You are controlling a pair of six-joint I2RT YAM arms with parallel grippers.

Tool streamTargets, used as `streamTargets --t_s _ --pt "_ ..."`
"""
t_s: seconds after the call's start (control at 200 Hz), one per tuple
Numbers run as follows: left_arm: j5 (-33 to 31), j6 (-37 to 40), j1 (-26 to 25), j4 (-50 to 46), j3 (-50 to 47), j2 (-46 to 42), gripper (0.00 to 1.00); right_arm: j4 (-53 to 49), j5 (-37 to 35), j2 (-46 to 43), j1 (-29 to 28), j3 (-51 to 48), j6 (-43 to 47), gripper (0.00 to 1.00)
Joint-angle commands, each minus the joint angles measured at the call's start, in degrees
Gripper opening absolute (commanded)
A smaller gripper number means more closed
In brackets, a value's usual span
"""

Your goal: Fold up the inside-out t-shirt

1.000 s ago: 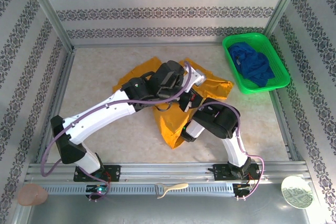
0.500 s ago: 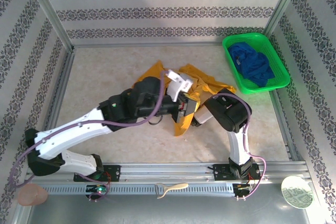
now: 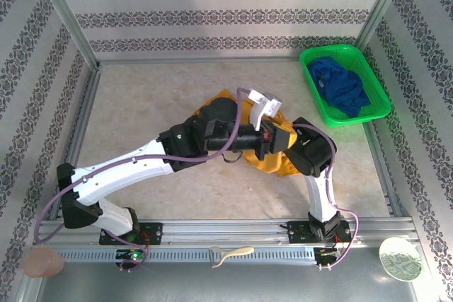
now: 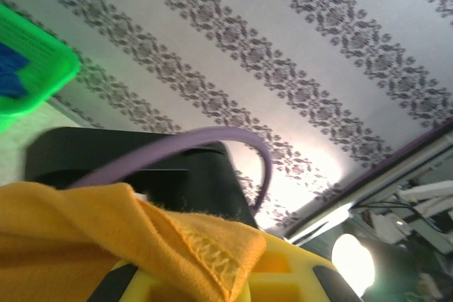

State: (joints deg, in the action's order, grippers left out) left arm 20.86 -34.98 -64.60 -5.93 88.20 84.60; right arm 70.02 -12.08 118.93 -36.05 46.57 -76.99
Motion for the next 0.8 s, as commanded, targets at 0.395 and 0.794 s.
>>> streamTargets --t_s 0.395,0.794 --pt "-2.5 -5.9 -6.2 19.9 -3.3 -9.7 0.00 -2.4 -5.8 -1.3 6.0 -0.5 -5.6 0.75" --pt "-12.9 2.5 -9.3 12.6 -3.8 -14.6 0.00 -15.8 -2.9 -7.8 9.0 -0.5 -3.2 0.98"
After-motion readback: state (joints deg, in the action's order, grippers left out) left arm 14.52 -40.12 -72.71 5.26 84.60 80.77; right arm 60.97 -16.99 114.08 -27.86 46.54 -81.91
